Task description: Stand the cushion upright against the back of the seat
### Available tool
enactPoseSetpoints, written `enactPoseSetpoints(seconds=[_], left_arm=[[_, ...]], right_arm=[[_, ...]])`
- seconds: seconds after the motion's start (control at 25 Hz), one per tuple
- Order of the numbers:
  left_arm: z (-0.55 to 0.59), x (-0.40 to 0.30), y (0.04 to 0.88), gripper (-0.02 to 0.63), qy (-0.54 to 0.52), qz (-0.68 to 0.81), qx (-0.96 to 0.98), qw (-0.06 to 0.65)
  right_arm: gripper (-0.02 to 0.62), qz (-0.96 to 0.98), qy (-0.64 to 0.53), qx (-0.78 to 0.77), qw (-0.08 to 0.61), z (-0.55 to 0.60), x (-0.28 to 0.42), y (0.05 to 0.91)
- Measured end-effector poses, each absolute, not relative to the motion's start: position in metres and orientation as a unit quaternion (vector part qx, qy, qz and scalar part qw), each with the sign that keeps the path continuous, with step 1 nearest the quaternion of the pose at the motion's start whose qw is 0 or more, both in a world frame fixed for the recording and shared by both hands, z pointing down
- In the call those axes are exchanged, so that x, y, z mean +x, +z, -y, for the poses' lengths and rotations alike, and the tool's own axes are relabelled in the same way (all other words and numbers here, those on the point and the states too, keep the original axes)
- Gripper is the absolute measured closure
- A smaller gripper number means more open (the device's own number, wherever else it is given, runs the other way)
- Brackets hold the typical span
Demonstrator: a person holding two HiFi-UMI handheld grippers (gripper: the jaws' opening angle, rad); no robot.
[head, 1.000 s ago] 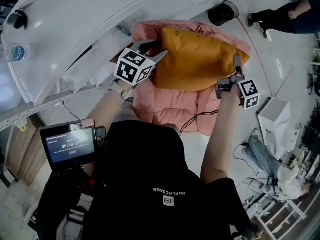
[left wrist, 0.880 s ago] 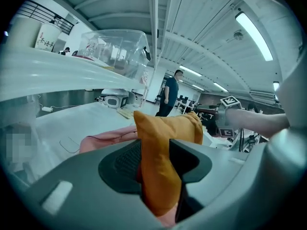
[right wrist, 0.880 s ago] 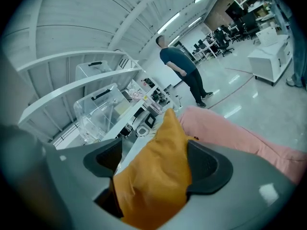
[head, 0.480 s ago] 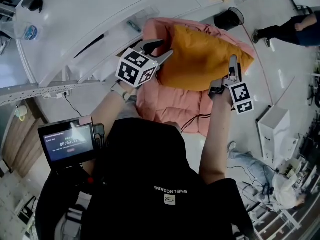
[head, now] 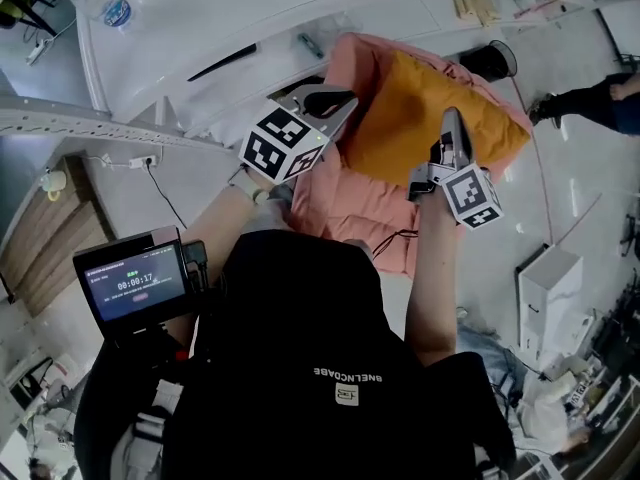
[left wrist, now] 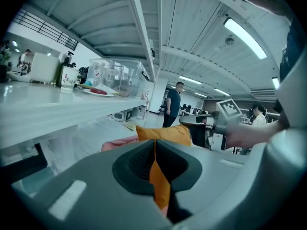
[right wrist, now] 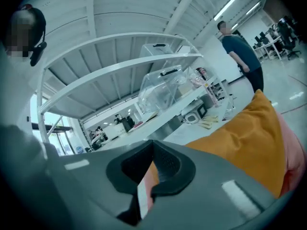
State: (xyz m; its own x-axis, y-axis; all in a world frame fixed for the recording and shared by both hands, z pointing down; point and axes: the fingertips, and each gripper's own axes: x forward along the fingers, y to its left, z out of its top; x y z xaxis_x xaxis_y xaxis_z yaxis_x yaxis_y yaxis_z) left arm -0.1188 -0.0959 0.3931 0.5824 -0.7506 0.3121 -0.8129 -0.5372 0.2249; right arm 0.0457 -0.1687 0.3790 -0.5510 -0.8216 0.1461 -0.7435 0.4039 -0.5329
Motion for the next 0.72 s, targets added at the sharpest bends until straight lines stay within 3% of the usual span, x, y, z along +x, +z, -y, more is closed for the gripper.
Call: enactPoseSetpoints(seconds=[0.4,0.72], left_arm=[[0.083,-0.146,0.389,0.594,0.062,0.491,0.853,0.165],[0.000,-0.186,0.350,0.594,0.034,0.550,0.824,0.132]], right_arm=[[0.589,-0.909,-0.248,-0.335,0.017,0.158,-0.042,0.391],[0.589,-0.950,-0.216,-0.223,-0.015,0.061,-0.099,0.372]])
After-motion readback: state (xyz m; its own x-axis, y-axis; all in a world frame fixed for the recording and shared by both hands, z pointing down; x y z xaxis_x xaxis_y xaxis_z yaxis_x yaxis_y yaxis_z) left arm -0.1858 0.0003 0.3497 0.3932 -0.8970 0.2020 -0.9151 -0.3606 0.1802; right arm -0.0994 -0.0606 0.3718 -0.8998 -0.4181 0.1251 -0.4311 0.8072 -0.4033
